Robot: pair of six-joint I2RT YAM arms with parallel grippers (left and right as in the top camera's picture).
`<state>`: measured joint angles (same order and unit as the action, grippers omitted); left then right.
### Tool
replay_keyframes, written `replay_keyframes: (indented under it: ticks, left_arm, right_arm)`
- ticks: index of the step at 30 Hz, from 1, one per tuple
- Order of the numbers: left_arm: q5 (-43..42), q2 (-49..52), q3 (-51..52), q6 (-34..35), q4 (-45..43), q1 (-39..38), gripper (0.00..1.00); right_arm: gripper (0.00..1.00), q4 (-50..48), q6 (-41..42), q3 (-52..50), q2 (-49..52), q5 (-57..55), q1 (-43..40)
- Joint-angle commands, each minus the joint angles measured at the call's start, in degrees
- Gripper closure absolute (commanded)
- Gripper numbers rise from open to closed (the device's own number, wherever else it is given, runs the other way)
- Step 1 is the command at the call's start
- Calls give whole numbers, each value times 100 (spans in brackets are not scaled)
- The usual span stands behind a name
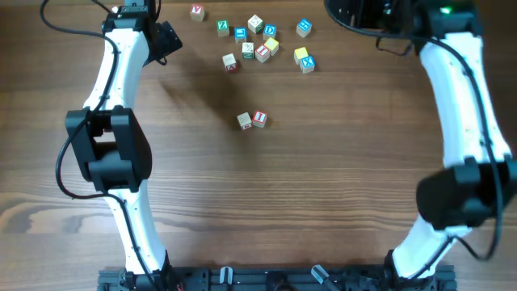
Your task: Form a circle
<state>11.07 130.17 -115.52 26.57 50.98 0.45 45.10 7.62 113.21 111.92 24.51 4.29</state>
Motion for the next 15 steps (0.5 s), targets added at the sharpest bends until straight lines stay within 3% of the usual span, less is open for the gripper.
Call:
replay_keyframes:
  ticks: [1, 7, 10, 15]
  left_arm:
    - [11, -9, -96, 92, -13, 31, 0]
    - [11, -9, -96, 92, -13, 31, 0]
    - [9, -9, -96, 92, -13, 31, 0]
    - [9, -9, -96, 92, -13, 31, 0]
  right_arm:
    - [52, -48, -520, 127, 702, -369, 260]
    - [62, -85, -1239, 109, 1628, -1517, 719]
    - [53, -144, -1233, 105, 2009, -1659, 833]
    - [46, -166, -1237, 72, 2518, -1790, 916]
